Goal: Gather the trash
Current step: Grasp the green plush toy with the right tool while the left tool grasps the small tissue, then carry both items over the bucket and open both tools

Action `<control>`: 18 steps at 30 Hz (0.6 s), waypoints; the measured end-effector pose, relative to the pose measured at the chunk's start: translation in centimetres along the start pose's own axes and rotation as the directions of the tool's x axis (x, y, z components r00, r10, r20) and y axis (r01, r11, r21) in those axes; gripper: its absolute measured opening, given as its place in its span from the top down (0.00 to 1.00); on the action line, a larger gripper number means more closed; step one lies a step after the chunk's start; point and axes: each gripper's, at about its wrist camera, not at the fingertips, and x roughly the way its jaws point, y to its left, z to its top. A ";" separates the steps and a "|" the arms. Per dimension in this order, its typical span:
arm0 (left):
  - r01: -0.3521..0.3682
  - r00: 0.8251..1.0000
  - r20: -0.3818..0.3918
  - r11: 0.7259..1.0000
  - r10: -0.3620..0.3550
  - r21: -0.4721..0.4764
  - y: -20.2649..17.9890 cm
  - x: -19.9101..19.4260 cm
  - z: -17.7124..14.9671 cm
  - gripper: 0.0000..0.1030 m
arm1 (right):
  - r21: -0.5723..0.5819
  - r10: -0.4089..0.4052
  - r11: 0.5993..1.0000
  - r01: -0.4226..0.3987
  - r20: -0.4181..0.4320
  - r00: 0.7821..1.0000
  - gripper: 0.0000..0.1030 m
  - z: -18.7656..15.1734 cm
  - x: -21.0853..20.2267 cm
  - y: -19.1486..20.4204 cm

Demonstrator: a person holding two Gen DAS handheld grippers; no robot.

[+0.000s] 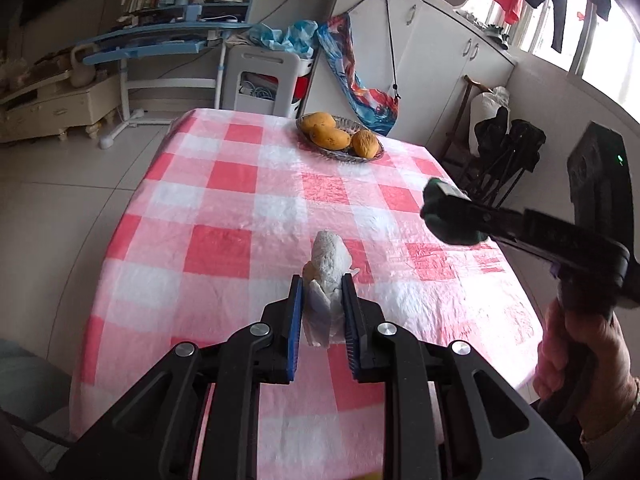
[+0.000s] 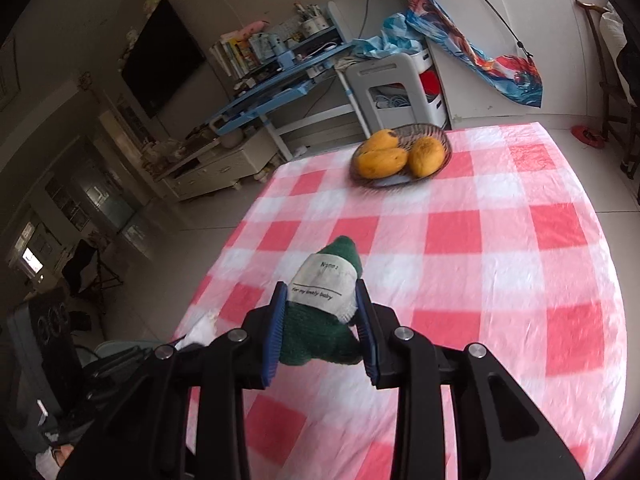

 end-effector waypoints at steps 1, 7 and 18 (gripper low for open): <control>-0.002 1.000 0.003 1.000 0.002 -0.003 0.0 -0.8 -0.6 0.82 | -0.018 0.002 1.000 -0.002 -0.005 1.000 0.68 -1.1 -0.8 0.9; -0.013 0.999 0.039 0.999 0.012 0.030 -0.4 -5.2 -3.5 0.82 | -0.063 0.016 0.998 -0.019 -0.040 0.999 0.68 -7.3 -4.3 4.4; -0.001 1.000 -0.022 1.000 0.001 0.001 -0.6 -9.6 -9.8 0.82 | -0.132 -0.032 0.991 0.009 -0.168 0.985 0.66 -15.6 -6.0 7.6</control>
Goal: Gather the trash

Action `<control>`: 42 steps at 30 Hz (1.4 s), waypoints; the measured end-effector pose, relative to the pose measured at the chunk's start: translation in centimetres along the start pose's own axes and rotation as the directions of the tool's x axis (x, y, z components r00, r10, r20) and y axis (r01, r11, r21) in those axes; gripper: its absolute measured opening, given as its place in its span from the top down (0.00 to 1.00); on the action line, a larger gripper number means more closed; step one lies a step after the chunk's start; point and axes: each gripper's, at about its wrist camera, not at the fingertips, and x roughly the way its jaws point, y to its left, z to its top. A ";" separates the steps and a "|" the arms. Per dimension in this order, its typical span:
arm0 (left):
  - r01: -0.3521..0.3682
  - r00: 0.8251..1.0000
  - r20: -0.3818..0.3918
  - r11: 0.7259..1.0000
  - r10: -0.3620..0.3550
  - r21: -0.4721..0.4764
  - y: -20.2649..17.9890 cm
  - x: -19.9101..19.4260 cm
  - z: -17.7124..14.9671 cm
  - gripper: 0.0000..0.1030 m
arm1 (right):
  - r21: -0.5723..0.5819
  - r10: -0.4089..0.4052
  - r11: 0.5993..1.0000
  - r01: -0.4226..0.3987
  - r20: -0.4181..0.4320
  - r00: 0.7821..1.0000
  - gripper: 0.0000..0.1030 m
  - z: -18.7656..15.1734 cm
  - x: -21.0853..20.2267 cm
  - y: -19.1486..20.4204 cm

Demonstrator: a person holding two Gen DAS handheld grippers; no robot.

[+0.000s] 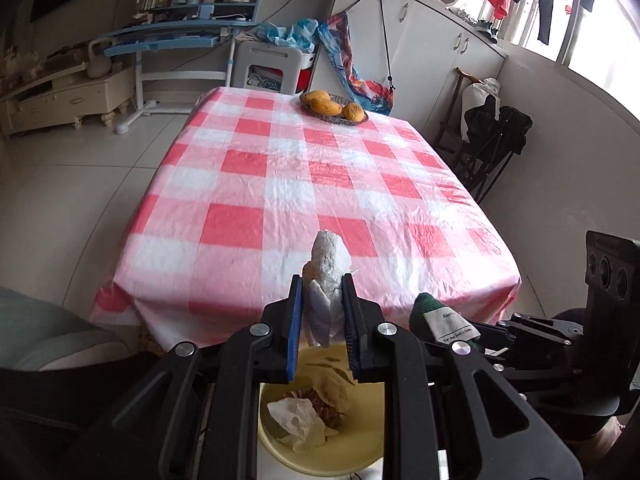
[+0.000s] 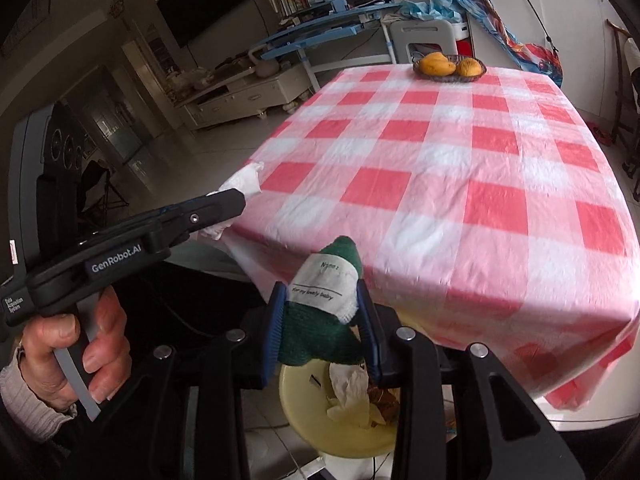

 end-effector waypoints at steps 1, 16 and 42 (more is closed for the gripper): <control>0.006 1.000 -0.012 1.000 -0.006 -0.009 0.0 -0.1 -0.6 0.82 | 0.008 -0.001 1.000 0.002 -0.011 1.000 0.64 -0.4 0.0 0.0; -0.129 0.984 0.131 0.990 0.121 0.056 -1.5 -5.7 -3.8 0.23 | 0.078 -0.328 0.944 0.322 0.349 0.878 0.09 -2.1 -7.6 1.9; -0.297 0.890 0.391 0.949 0.236 0.104 -1.8 -11.7 -2.5 0.07 | 0.127 -0.467 0.859 0.496 0.593 0.656 0.07 -3.1 -11.7 3.3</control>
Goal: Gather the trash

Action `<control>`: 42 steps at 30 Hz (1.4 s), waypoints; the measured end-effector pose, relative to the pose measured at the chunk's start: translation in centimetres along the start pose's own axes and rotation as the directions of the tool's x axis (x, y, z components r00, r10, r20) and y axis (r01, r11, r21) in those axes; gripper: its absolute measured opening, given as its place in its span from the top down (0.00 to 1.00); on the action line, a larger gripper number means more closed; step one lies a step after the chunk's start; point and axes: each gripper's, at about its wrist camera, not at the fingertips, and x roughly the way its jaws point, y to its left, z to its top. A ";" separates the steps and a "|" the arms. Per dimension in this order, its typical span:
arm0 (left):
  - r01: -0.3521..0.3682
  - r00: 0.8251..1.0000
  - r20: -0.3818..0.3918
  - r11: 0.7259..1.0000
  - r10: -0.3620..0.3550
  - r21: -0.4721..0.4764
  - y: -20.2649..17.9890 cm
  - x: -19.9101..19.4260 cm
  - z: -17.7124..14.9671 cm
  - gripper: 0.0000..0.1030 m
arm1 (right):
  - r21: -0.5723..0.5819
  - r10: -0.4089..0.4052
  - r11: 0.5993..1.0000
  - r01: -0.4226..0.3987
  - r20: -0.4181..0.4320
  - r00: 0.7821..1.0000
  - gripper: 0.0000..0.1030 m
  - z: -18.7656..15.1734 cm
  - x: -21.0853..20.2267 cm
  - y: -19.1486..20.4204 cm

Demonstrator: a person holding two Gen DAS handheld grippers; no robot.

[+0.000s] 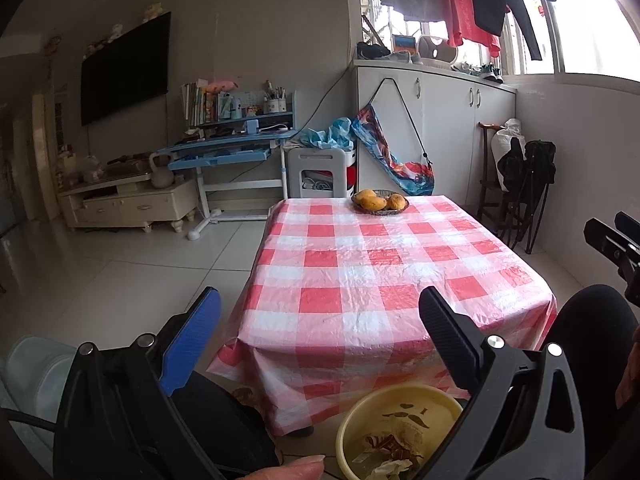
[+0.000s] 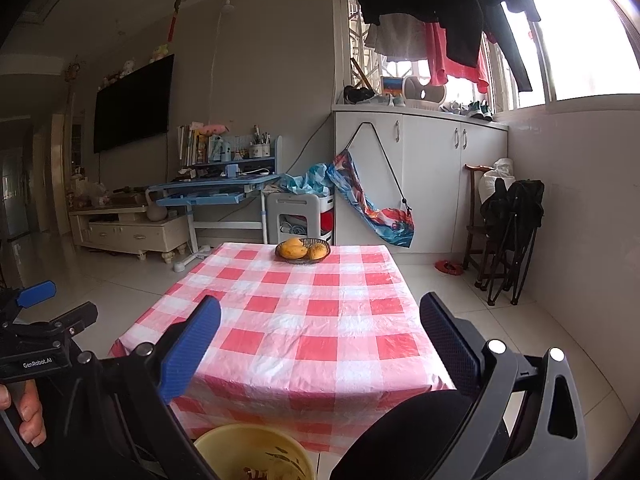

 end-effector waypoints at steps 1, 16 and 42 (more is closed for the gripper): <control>-0.005 1.000 0.000 1.000 0.005 -0.003 0.1 0.1 0.0 0.07 | -0.002 0.000 1.000 0.000 -0.002 1.000 0.07 0.0 0.0 0.1; -0.012 1.000 0.007 1.000 0.011 0.017 -0.4 0.4 -0.4 0.07 | -0.072 -0.015 0.997 0.012 -0.032 0.999 0.07 -0.4 -0.3 1.2; -0.024 0.999 0.025 1.000 0.024 0.001 -0.2 0.2 -0.4 0.07 | -0.104 -0.021 0.994 0.015 -0.049 0.999 0.07 -0.6 -0.1 1.9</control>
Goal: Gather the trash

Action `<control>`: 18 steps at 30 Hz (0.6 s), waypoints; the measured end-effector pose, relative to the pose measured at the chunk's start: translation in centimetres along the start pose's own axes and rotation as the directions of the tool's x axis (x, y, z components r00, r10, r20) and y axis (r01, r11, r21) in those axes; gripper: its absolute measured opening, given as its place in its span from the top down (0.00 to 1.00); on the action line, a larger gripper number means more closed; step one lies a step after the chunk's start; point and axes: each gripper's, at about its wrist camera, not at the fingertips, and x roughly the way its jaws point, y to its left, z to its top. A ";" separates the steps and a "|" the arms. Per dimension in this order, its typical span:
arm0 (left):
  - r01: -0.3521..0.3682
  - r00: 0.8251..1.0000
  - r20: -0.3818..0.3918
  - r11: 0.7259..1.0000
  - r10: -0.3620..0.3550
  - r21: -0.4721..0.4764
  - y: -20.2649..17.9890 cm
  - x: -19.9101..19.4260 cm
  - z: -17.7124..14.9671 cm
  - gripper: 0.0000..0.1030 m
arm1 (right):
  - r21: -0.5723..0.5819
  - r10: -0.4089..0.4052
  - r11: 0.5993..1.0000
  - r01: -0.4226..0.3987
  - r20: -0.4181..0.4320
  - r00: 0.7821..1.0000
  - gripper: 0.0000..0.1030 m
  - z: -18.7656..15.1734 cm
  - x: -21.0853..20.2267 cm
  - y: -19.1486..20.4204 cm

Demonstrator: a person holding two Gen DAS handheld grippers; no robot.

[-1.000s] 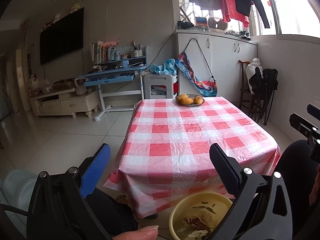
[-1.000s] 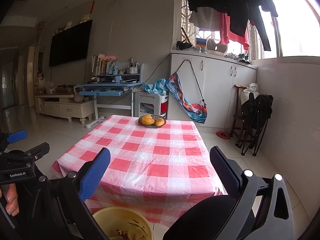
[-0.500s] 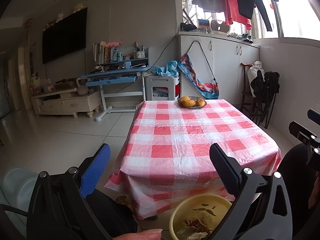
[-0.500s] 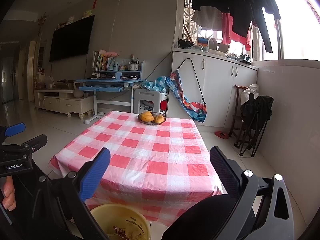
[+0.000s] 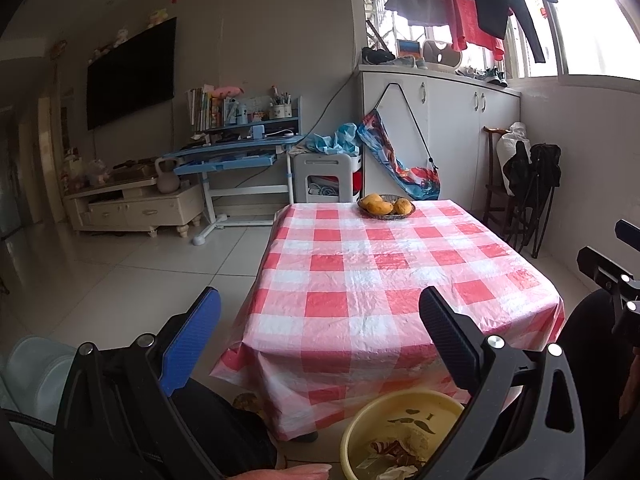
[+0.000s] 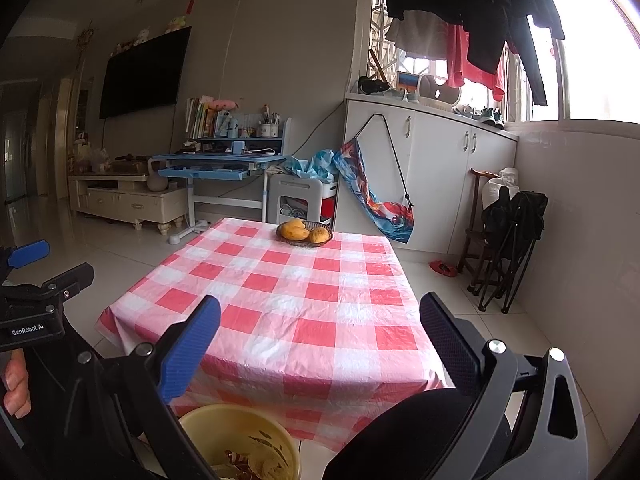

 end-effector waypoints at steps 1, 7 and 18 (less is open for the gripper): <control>0.000 1.000 0.002 1.000 0.000 -0.001 0.0 0.0 0.0 0.07 | 0.000 0.000 1.000 0.000 0.001 1.000 0.07 0.0 0.0 0.0; -0.003 1.000 0.015 1.000 0.003 -0.008 0.2 -0.1 -0.2 0.07 | -0.005 0.002 1.000 -0.002 -0.002 1.000 0.07 -0.2 0.1 0.0; 0.033 0.989 -0.148 0.999 -0.028 0.030 -0.3 1.9 -0.1 0.07 | 0.033 0.102 0.994 -0.100 -0.065 0.993 0.07 1.6 3.7 -1.1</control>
